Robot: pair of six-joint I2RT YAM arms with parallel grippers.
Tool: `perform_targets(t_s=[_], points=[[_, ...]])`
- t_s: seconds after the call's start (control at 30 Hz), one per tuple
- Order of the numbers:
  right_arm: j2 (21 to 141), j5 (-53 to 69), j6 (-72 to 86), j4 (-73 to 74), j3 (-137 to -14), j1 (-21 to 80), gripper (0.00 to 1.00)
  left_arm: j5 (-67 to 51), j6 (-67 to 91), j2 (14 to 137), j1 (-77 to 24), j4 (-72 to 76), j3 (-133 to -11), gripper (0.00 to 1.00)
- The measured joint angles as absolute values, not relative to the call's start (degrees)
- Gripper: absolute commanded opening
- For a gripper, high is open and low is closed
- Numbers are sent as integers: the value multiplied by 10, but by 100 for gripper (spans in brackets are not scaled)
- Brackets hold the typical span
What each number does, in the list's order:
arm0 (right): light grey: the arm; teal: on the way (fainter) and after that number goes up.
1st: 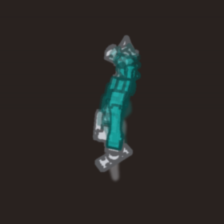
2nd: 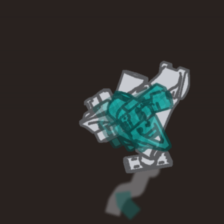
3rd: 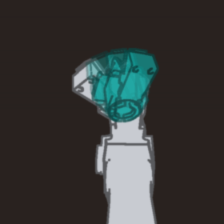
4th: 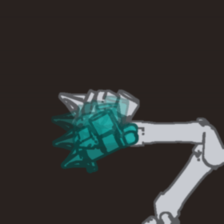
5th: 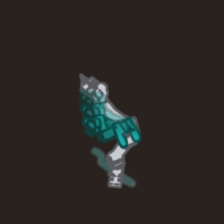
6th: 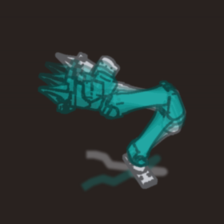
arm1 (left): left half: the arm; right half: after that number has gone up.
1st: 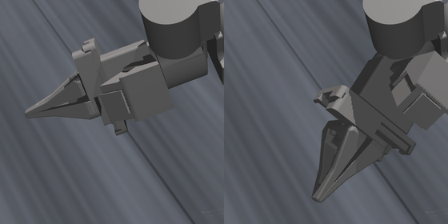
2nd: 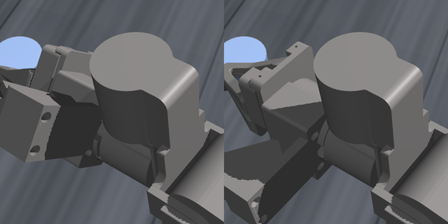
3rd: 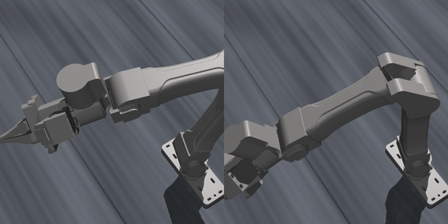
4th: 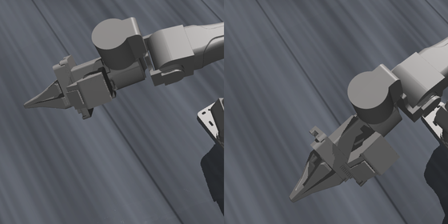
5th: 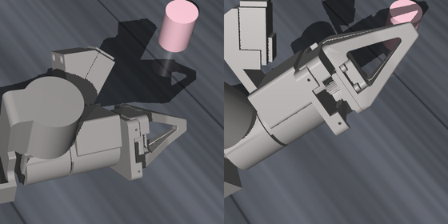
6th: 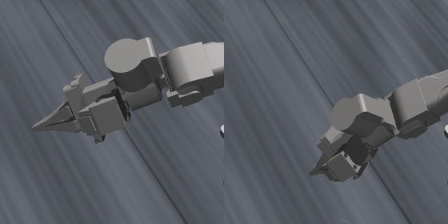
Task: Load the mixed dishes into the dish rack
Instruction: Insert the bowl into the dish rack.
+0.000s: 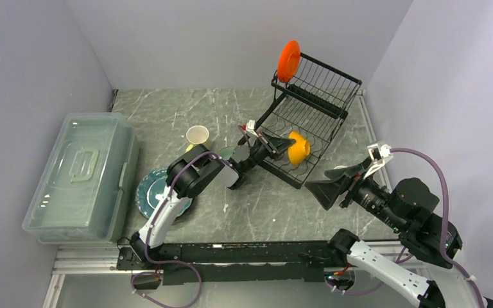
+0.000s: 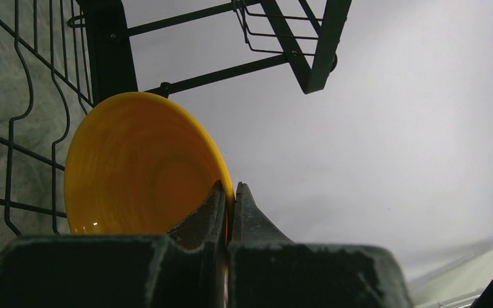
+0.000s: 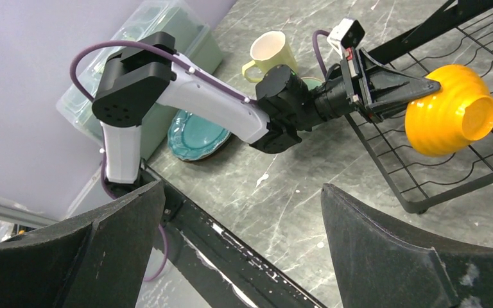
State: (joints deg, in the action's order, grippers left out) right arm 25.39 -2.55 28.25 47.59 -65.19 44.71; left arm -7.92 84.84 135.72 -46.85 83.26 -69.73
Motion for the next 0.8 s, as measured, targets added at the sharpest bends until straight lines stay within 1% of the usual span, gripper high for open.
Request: perform_targets(t_s=[0.4, 0.5, 0.63, 0.7, 0.8], points=[[254, -26, 283, 476, -648, 447, 95, -121, 842, 1355, -468, 779, -717, 0], [254, -27, 283, 476, -648, 447, 95, -127, 837, 1348, -468, 763, -717, 5], [254, -27, 283, 476, -648, 447, 95, -131, 835, 1341, -468, 747, -716, 9], [254, -27, 283, 476, -648, 447, 95, -132, 835, 1339, -467, 746, -711, 13], [254, -27, 283, 476, -648, 447, 95, -133, 837, 1336, -466, 748, -701, 15]])
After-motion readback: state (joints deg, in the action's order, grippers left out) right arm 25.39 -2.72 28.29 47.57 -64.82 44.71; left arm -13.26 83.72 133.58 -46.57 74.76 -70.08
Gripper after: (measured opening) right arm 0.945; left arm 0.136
